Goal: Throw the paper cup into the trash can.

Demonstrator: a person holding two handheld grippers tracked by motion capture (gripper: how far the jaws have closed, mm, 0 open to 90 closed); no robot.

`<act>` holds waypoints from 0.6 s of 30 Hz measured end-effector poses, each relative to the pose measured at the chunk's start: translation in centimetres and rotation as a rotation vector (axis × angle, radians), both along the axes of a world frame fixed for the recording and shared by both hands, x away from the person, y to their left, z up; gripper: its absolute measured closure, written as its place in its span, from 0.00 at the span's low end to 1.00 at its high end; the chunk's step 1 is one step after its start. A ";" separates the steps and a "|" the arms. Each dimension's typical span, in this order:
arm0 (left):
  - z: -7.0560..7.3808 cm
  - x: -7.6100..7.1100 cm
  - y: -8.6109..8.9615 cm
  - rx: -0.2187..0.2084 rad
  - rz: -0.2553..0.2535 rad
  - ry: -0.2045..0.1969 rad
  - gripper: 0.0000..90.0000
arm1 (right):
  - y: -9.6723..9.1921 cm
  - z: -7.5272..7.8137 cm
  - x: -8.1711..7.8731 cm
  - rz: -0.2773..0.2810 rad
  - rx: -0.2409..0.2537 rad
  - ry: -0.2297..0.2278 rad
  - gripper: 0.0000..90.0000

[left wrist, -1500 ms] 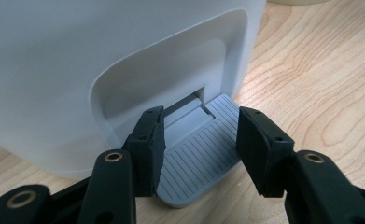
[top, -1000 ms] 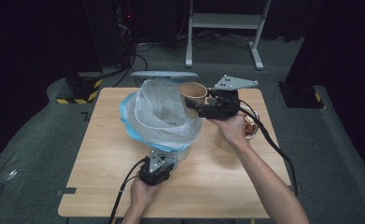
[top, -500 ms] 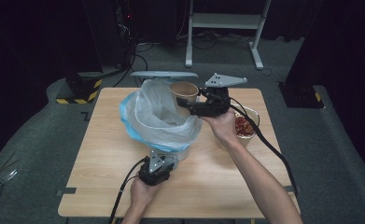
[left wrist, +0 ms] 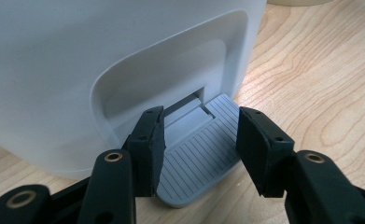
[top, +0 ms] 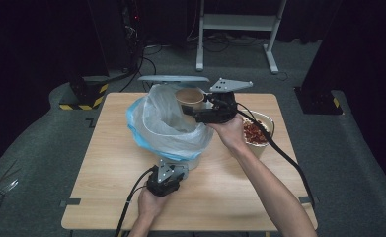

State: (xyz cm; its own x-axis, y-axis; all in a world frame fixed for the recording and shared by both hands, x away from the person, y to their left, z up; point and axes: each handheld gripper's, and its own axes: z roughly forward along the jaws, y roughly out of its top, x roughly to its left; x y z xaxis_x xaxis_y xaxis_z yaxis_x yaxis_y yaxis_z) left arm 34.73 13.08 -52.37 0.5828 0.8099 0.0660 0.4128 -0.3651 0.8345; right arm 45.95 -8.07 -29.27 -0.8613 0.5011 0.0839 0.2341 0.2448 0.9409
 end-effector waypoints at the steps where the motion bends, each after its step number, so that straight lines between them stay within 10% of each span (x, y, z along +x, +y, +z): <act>1: 0.0 0.0 0.0 0.001 0.000 0.000 0.58 | 0.0 -0.1 0.1 0.002 -0.003 0.001 0.36; 18: 0.0 0.0 0.0 -0.012 -0.003 0.008 0.58 | -0.7 -0.5 0.4 0.017 0.001 0.032 0.19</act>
State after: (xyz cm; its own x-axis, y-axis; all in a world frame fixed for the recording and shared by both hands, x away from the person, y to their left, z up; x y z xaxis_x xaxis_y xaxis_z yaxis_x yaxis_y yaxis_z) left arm 34.72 13.07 -52.40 0.5857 0.8088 0.0519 0.4183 -0.3565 0.8354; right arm 46.33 -8.73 -29.79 -0.8666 0.4862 0.1124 0.2603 0.2484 0.9330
